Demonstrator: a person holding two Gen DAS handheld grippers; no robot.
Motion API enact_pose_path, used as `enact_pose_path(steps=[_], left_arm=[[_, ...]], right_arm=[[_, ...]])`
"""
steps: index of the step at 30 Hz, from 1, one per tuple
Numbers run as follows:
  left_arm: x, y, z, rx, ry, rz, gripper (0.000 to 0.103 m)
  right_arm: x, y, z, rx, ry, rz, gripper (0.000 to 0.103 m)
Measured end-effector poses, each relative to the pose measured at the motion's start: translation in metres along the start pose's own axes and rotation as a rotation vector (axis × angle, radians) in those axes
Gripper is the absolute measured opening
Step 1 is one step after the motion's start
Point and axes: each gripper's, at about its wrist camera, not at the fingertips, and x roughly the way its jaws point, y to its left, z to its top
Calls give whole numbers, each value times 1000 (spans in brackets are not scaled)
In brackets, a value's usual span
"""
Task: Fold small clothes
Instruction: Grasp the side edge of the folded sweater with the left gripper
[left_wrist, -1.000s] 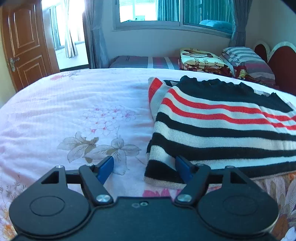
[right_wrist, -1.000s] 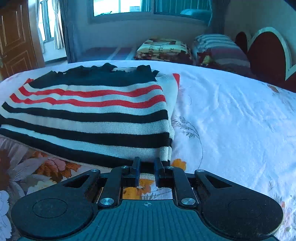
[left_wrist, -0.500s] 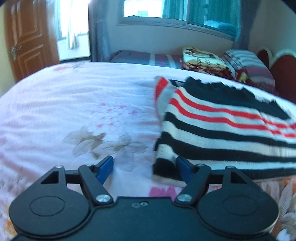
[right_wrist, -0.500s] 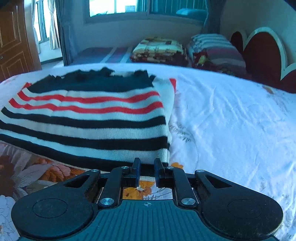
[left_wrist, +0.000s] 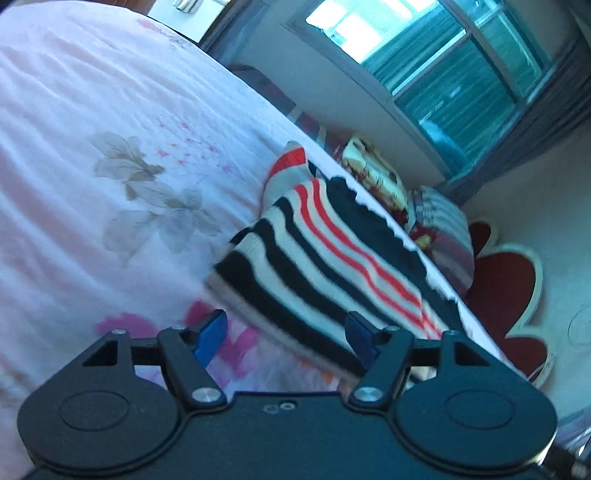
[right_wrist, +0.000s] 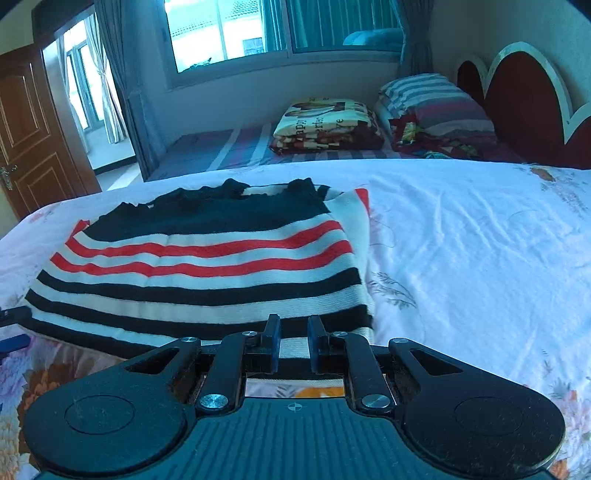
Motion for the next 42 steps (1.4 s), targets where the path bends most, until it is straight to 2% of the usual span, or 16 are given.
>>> enact_pose_path(steps=[7,10,11,12,13,14,16,19,20,28,31,40,42], left_arm=[[35,8,17,-159,-88,-57,68],[45,0,18,-146,-117,-26,64],[45,-1,20,-124,-109,6,31],[50,0,22,-130,-72,23,20],[47,6,23,-196,-75,-15,20],[38,8,25,-222,-103,-76,19],[27,8,26,-188,-136,-110,19],[42,28,19,-226,-74,-61,19],[43,34,17,-244,-88,-87,18],[45,32,18,-222,-92,-80,19],[46,31,18,-222,-92,-81,19],[40,29,12,-204,-97,-79,19],[41,29,12,-203,-95,-79,19]], right_arm=[[18,0,4,25,29,15,14],[27,2,9,44,32,33,14],[31,4,12,50,31,40,14],[36,7,15,51,32,44,14],[39,11,19,52,32,49,14],[42,16,22,51,27,59,14],[45,26,29,36,2,88,14],[58,45,36,7,4,126,14],[63,52,39,-8,7,141,14],[104,100,47,-86,24,218,14],[123,108,40,-116,80,172,13],[134,109,36,-162,79,169,13],[131,109,37,-153,80,160,8]])
